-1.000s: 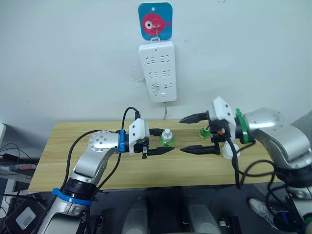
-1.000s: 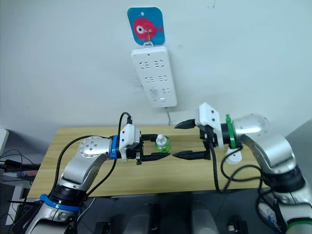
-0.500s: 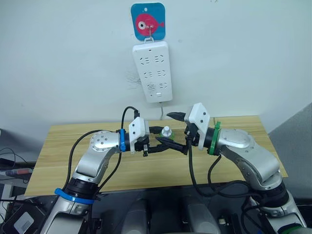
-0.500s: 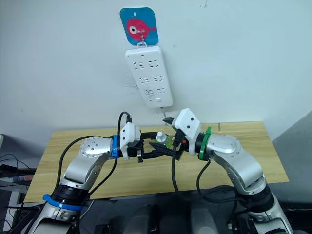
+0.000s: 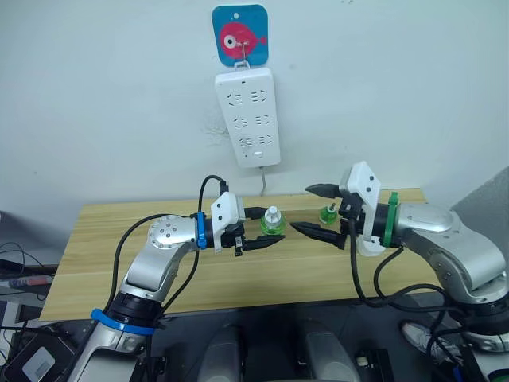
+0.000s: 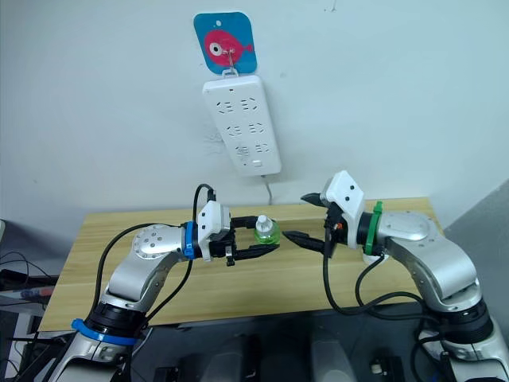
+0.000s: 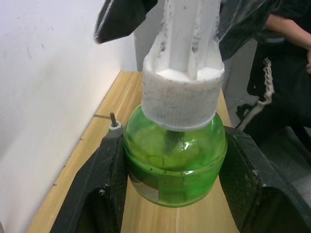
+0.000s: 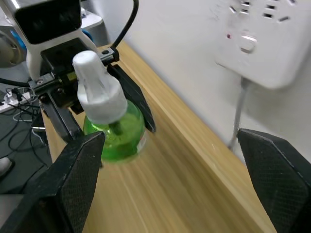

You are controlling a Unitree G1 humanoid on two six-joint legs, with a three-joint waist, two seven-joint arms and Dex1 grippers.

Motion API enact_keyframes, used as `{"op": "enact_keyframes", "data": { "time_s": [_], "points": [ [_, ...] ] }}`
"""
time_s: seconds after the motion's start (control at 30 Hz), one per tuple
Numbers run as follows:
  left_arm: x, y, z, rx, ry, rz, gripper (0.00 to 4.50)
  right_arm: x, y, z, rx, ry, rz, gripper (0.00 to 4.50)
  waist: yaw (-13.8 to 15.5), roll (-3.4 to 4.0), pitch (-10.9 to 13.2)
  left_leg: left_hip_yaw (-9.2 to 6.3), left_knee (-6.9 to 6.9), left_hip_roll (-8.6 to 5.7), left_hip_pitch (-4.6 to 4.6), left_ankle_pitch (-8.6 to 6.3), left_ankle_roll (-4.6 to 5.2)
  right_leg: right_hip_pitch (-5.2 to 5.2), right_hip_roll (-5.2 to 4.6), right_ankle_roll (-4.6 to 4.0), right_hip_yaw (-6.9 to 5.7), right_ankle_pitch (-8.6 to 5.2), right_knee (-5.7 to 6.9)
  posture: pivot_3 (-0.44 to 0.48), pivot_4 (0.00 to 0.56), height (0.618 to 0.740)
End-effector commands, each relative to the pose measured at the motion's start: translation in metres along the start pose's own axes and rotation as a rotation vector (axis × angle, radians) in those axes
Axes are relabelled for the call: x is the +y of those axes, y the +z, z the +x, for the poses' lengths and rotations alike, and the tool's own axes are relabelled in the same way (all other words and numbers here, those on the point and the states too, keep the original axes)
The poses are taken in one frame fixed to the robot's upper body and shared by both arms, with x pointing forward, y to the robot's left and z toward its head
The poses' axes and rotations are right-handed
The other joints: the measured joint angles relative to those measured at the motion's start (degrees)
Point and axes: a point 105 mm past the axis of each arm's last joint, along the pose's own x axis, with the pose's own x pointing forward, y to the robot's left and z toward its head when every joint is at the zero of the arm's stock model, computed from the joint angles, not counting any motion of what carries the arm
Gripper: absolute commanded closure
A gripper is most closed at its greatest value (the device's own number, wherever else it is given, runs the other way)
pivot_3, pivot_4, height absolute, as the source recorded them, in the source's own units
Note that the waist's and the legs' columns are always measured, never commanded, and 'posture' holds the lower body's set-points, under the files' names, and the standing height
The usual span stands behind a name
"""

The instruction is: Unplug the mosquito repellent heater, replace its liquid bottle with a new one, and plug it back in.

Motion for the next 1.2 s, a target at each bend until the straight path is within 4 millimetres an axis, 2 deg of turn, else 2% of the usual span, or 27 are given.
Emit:
{"op": "enact_keyframes", "data": {
  "time_s": [0.03,0.13,0.33,0.43,0.63,0.83,0.93,1.03,1.2],
  "points": [
    [-0.001,0.008,0.001,-0.027,-0.008,0.029,2.25,0.019,0.015,0.007,-0.059,0.066,-0.038,0.0,-0.02,0.0,0.0,0.0,0.0,0.0,0.0,0.0,0.0,0.0,0.0,0.0,0.0,0.0,0.01,-0.169,0.212,0.74],
    [-0.001,0.008,0.002,-0.028,-0.012,0.03,2.25,0.021,0.018,0.018,-0.083,0.038,-0.041,0.0,-0.18,0.0,0.0,0.01,0.0,0.0,0.0,0.0,0.0,0.0,0.01,0.0,0.02,0.0,0.03,-0.169,0.212,0.74],
    [-0.003,0.009,0.003,-0.028,-0.023,0.033,2.25,0.012,0.024,0.042,-0.128,-0.035,-0.037,0.0,-0.15,0.0,0.0,0.03,0.02,-0.02,0.0,0.0,-0.01,0.0,0.0,0.0,0.05,0.0,0.02,-0.163,0.21,0.74],
    [-0.004,0.009,0.004,-0.028,-0.028,0.035,2.25,0.004,0.03,0.048,-0.158,-0.06,-0.026,0.0,-0.15,0.0,0.0,0.01,0.02,-0.02,0.0,0.0,-0.01,-0.01,0.0,0.0,0.03,0.0,0.02,-0.162,0.208,0.74],
    [-0.004,0.008,0.002,-0.022,-0.025,0.028,2.25,-0.006,0.023,0.025,-0.111,-0.075,-0.022,0.0,0.08,0.0,0.0,0.02,0.02,-0.04,-0.02,0.0,0.0,0.0,-0.04,0.0,0.04,0.0,-0.01,-0.161,0.207,0.74],
    [-0.004,0.006,0.0,-0.017,-0.026,0.025,2.25,0.0,0.014,-0.004,-0.023,-0.004,-0.034,0.0,-0.01,0.0,0.0,0.03,0.02,-0.03,-0.02,0.0,0.0,0.0,-0.03,0.0,0.03,0.0,0.0,-0.172,0.206,0.74],
    [-0.003,0.005,-0.001,-0.013,-0.027,0.025,2.25,0.011,0.015,-0.012,0.003,0.078,-0.039,0.0,-0.04,0.0,0.0,0.02,0.02,-0.02,-0.01,0.0,0.0,0.0,-0.01,0.0,0.03,0.0,0.01,-0.179,0.203,0.74],
    [-0.003,0.004,-0.001,-0.007,-0.033,0.025,2.25,0.024,0.026,-0.007,-0.046,0.152,-0.016,0.0,-0.2,-0.01,-0.01,0.01,0.01,0.0,-0.01,0.0,0.0,0.0,0.01,0.0,0.02,0.0,0.0,-0.179,0.202,0.74],
    [-0.004,0.004,0.0,-0.004,-0.045,0.028,2.25,0.028,0.039,0.013,-0.124,0.145,0.014,0.0,-0.23,-0.01,-0.01,0.01,0.03,-0.01,-0.01,0.0,0.0,0.0,0.02,0.0,0.04,0.0,0.05,-0.176,0.2,0.74]
  ]
}}
